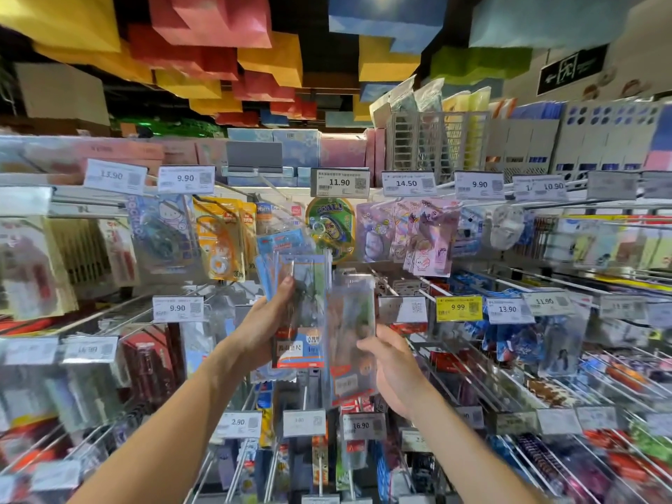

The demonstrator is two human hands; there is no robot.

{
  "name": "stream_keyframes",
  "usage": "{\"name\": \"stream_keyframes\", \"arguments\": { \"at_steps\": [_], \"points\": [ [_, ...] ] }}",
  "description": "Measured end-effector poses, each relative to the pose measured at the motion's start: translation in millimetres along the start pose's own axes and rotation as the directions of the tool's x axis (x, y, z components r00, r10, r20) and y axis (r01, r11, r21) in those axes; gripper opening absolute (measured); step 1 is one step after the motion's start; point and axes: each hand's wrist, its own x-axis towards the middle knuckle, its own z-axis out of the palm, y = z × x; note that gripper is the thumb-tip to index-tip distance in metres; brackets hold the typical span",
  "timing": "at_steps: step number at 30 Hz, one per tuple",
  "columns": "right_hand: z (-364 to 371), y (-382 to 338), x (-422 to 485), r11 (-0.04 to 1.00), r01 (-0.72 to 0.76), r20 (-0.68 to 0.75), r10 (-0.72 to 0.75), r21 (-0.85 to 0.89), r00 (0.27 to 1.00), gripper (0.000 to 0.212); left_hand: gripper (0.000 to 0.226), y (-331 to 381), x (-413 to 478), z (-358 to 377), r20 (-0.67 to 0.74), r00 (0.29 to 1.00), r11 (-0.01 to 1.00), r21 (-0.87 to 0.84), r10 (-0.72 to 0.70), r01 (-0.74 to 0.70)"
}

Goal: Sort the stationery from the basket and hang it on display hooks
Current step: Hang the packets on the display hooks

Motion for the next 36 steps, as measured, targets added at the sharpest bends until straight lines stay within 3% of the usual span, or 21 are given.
{"name": "stream_keyframes", "arguments": {
  "at_steps": [2,5,7,9,12,14,17,18,21,25,32,36],
  "points": [
    [-14.8,15.7,-13.1,0.998,-0.043,0.017,0.043,-0.039,0.999,0.017,0.058,0.5,-1.1,-0.4,0.008,1.0,1.0,-0.007,-0.002,0.002],
    [-36.6,49.4,-14.2,0.984,-0.161,-0.038,0.158,-0.073,0.987,0.04,0.068,-3.6,4.6,-5.7,0.023,1.0,1.0,0.009,0.003,-0.003],
    [-51.1,68.5,-6.4,0.968,-0.214,-0.124,0.198,-0.131,0.972,0.04,0.06,-4.1,6.5,-4.8,0.038,0.999,1.0,-0.018,-0.002,0.003],
    [-66.5,86.4,8.3,0.97,-0.203,-0.178,0.178,-0.132,0.968,0.064,0.042,-3.4,5.8,-1.5,0.053,0.999,0.999,-0.039,-0.008,0.01],
    [-66.7,85.9,18.3,0.984,-0.13,-0.187,0.106,-0.12,0.977,0.079,0.042,-5.6,9.9,-2.6,0.053,0.999,0.999,-0.043,-0.006,0.009],
    [-39.4,58.8,7.6,0.989,-0.123,-0.169,0.107,-0.086,0.98,0.07,0.05,-2.7,8.3,-1.3,0.023,1.0,1.0,0.0,-0.001,0.001],
    [-21.5,46.1,7.7,0.971,-0.133,-0.133,0.108,-0.198,0.985,0.022,0.041,3.0,-0.3,4.1,0.032,0.999,0.999,0.04,-0.011,0.009],
    [-19.4,47.7,10.5,0.962,-0.132,-0.124,0.104,-0.24,0.987,0.018,0.039,3.5,-1.0,4.9,0.031,1.0,0.999,0.038,-0.001,0.0],
    [-12.3,50.4,10.1,0.964,-0.107,-0.116,0.081,-0.244,0.99,0.015,0.042,1.0,1.1,0.5,0.04,0.999,0.999,0.054,0.007,-0.009],
    [-9.6,58.7,13.7,0.946,-0.172,-0.219,0.113,-0.273,0.969,0.015,0.04,1.1,1.3,1.9,0.027,1.0,0.999,0.033,-0.005,0.004],
    [3.7,48.8,34.2,0.903,-0.24,-0.275,0.144,-0.356,0.951,0.012,0.04,-1.4,4.4,-0.9,0.046,0.999,1.0,-0.015,0.012,-0.011],
    [8.0,40.5,44.6,0.863,-0.309,-0.3,0.195,-0.4,0.934,0.031,0.039,-2.5,6.4,-0.3,0.044,0.999,1.0,0.027,-0.009,0.008]
  ]
}}
